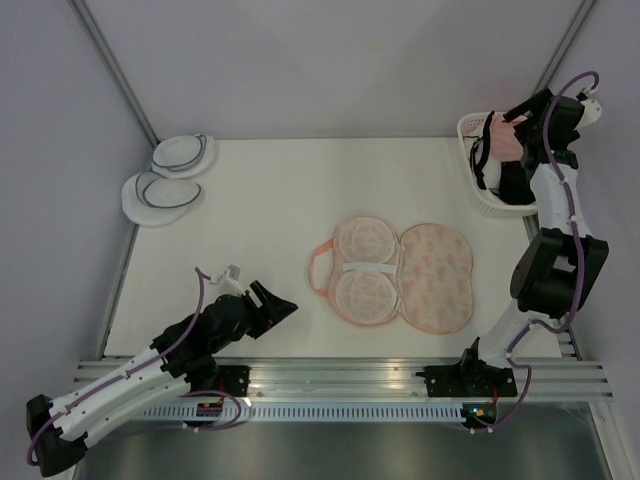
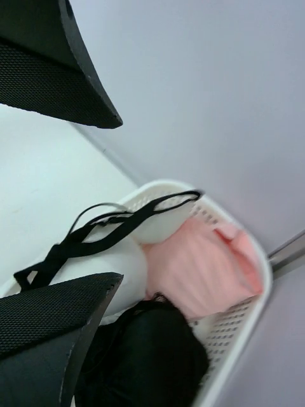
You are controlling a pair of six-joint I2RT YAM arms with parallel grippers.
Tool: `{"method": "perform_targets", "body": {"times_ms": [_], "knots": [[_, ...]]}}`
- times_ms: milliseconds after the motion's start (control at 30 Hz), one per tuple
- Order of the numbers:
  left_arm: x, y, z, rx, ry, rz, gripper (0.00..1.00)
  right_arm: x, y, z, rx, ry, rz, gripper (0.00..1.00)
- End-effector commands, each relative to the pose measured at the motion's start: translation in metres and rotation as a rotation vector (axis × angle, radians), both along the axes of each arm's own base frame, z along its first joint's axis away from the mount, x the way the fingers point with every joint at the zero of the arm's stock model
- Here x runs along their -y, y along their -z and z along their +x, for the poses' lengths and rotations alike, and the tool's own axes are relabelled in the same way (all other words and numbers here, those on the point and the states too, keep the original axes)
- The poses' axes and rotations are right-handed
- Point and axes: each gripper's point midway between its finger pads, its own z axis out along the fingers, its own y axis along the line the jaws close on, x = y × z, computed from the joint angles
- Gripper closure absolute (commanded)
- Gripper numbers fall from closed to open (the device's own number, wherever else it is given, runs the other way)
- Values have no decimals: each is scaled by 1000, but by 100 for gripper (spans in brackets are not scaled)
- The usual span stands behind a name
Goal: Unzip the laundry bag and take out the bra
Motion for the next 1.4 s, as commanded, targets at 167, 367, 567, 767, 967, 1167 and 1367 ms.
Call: {"method": "perform_targets", "body": {"times_ms": [167,367,567,767,967,1167,1367], "knots": [[4,-22,-2,62,45,-44,25,-15,-35,-66,-124,127,-105,2],[3,-23,-5,73,50,-68,25,-87,12,-140,-322,21,-188,2],[2,-25,-9,84,61,-99,25,-134,84,-246,-463,9,-138,2],[2,-17,-13,72,71,-108,25,-121,134,-315,-540,136,-178,2],[3,-7,-17,41,77,-117,26,-119,181,-329,-702,143,-212,2],[3,-10,-18,46,75,-140,26,-137,227,-328,-749,137,-97,2],[0,-5,-18,40,69,-124,26,-145,254,-333,-787,130,-47,6]]}}
